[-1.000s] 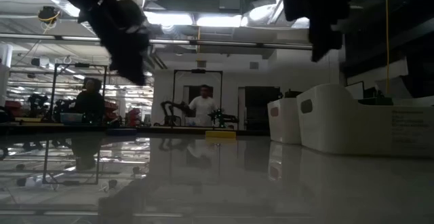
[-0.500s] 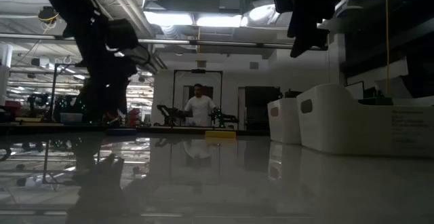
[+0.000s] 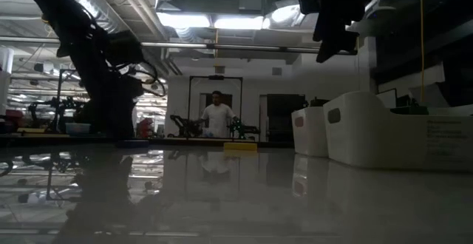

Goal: Sort blocks by size
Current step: Put the violet thin rectangle block into the top white bin

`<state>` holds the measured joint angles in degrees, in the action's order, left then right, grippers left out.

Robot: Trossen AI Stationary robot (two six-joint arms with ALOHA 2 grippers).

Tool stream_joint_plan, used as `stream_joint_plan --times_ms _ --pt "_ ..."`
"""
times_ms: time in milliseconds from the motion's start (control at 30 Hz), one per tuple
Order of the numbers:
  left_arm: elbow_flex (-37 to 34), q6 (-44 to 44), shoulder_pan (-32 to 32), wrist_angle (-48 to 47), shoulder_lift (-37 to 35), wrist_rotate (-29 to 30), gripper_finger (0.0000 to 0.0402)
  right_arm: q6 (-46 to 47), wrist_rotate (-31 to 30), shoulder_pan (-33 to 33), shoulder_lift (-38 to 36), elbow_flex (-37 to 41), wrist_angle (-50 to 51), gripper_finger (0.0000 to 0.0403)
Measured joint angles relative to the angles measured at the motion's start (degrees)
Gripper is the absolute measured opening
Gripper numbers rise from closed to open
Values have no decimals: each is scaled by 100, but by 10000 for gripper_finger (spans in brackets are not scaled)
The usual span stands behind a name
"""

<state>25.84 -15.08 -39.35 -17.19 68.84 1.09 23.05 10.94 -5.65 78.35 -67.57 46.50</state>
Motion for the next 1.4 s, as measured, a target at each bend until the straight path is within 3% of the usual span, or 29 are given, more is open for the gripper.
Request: stream_joint_plan --times_ms 467,733,867,967,1167,1400 --pt "-494 431 2 530 -22 120 179 0 -2 0 0 0 -15 264" --pt "-515 742 0 862 4 249 83 -18 -2 0 0 0 -17 264" --pt "-517 100 9 1631 4 -528 82 -212 -4 0 0 -100 88 264" --pt "-517 -634 135 2917 4 -1351 82 -424 -46 0 -2 -291 168 264" --pt "-487 -1628 745 5197 4 -1555 82 -1092 -979 0 -7 -752 202 264" --pt "326 -1414 1623 5303 478 -1231 82 -1831 -2215 -2 -4 -1352 211 264"
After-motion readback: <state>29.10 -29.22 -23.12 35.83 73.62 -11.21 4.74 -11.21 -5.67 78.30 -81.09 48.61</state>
